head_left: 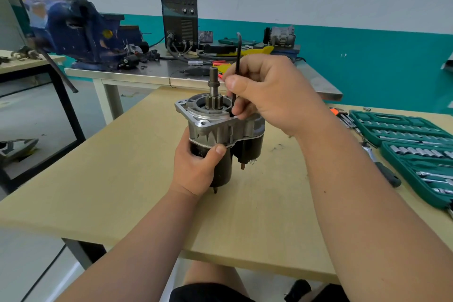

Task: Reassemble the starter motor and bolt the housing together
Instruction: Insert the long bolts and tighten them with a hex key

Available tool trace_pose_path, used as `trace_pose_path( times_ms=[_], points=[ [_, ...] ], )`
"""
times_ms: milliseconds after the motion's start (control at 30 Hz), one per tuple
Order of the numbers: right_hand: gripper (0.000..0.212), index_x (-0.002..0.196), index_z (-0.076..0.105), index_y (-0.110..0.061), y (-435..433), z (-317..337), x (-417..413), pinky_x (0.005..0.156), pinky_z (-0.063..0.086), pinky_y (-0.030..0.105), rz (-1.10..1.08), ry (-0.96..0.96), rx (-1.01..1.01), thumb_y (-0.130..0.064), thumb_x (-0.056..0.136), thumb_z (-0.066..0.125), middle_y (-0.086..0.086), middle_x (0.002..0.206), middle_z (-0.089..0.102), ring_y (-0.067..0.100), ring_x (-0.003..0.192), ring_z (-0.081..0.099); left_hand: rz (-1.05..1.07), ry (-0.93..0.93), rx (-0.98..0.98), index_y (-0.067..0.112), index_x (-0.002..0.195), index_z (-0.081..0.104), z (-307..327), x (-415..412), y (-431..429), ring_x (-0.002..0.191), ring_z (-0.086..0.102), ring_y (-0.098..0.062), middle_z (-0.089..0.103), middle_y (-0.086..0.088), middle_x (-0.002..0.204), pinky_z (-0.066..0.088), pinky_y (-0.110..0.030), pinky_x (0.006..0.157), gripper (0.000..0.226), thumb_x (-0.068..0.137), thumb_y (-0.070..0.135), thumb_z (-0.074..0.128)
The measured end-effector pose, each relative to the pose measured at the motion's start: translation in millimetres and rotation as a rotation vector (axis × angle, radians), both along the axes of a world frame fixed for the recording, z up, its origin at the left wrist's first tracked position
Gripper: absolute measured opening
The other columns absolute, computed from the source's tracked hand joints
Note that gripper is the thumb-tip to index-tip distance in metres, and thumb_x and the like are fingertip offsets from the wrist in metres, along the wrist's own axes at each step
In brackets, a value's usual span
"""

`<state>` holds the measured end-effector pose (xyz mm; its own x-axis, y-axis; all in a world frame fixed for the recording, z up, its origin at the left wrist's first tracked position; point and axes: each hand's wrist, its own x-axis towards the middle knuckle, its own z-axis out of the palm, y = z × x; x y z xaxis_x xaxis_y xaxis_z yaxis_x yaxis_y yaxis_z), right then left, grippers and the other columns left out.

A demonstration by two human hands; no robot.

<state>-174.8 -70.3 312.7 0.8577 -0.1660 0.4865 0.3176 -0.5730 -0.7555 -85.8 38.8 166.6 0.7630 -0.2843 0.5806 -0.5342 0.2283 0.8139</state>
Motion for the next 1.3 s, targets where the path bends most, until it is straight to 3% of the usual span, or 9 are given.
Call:
trace_pose_path(
  times_ms=[167,367,533,667,767,900,1067,1200,1300],
  points=[
    [0.017,0.089,0.068,-0.020,-8,5,-3,0.058,0.056,0.023,0.102,0.091,0.025,-0.011,0.095,0.055,0.001,0.080,0.072,0.015,0.067,0.071,-0.014,-0.001,-0.029,0.012,0.121,0.053,0,2,1,0.102,0.059,0.008,0.062,0.016,0.111,0.046,-0.010,0.083,0.068,0.066,0.050,0.059],
    [0.015,0.081,0.063,-0.027,8,-8,3,0.047,0.051,0.019,-0.095,-0.106,-0.157,-0.018,0.092,0.059,-0.004,0.068,0.068,0.004,0.049,0.063,-0.008,0.025,-0.030,0.003,0.124,0.051,-1,3,1,0.100,0.059,0.008,0.061,0.012,0.110,0.046,-0.010,0.083,0.073,0.067,0.049,0.058],
    [0.014,0.079,0.061,-0.026,21,-15,8,0.049,0.054,0.022,-0.191,-0.182,-0.142,-0.023,0.092,0.059,-0.007,0.065,0.065,0.000,0.048,0.062,0.002,0.071,-0.051,0.005,0.129,0.048,0,0,4,0.101,0.060,0.004,0.062,0.010,0.112,0.049,-0.014,0.085,0.079,0.064,0.048,0.059],
    [0.010,0.085,0.065,-0.017,29,-12,13,0.051,0.055,0.024,-0.126,-0.143,-0.132,-0.021,0.092,0.059,-0.004,0.069,0.067,0.000,0.051,0.064,0.102,0.122,-0.144,0.015,0.131,0.048,6,-6,3,0.103,0.062,0.003,0.064,0.008,0.116,0.048,-0.011,0.081,0.079,0.062,0.049,0.067],
    [0.007,0.097,0.062,-0.020,30,-6,16,0.052,0.053,0.020,-0.064,-0.115,-0.202,-0.020,0.093,0.057,-0.003,0.073,0.066,0.002,0.052,0.063,0.125,0.137,-0.167,0.014,0.129,0.053,9,-4,6,0.102,0.065,-0.005,0.067,0.003,0.115,0.051,-0.015,0.078,0.076,0.061,0.045,0.070],
    [0.039,0.130,0.040,-0.027,25,3,19,0.061,0.050,0.025,-0.058,-0.063,-0.306,-0.015,0.094,0.049,-0.002,0.083,0.065,0.008,0.071,0.062,0.014,0.118,-0.049,0.013,0.126,0.055,13,-4,10,0.102,0.066,-0.007,0.070,0.006,0.110,0.050,-0.015,0.078,0.070,0.066,0.044,0.070],
    [0.025,0.110,0.053,-0.026,16,11,16,0.048,0.037,0.010,0.048,-0.010,-0.104,-0.008,0.093,0.045,-0.006,0.075,0.067,-0.002,0.049,0.054,-0.058,0.080,0.045,0.014,0.122,0.057,15,-4,9,0.106,0.065,-0.012,0.069,0.004,0.112,0.050,-0.020,0.082,0.066,0.069,0.050,0.072],
    [0.023,0.093,0.059,-0.016,4,12,9,0.041,0.042,0.026,0.145,-0.009,0.226,-0.021,0.101,0.038,-0.002,0.064,0.064,0.015,0.047,0.053,-0.054,0.075,0.076,0.016,0.125,0.056,15,-2,12,0.110,0.063,-0.009,0.068,0.007,0.116,0.050,-0.020,0.088,0.067,0.069,0.050,0.070],
    [0.023,0.094,0.057,-0.017,-2,13,5,0.043,0.047,0.029,0.111,-0.010,0.241,-0.018,0.101,0.034,0.001,0.063,0.066,0.018,0.048,0.057,-0.039,0.099,0.095,0.025,0.121,0.059,14,1,19,0.103,0.062,0.003,0.069,0.019,0.109,0.047,-0.008,0.079,0.061,0.067,0.052,0.067]
  ],
)
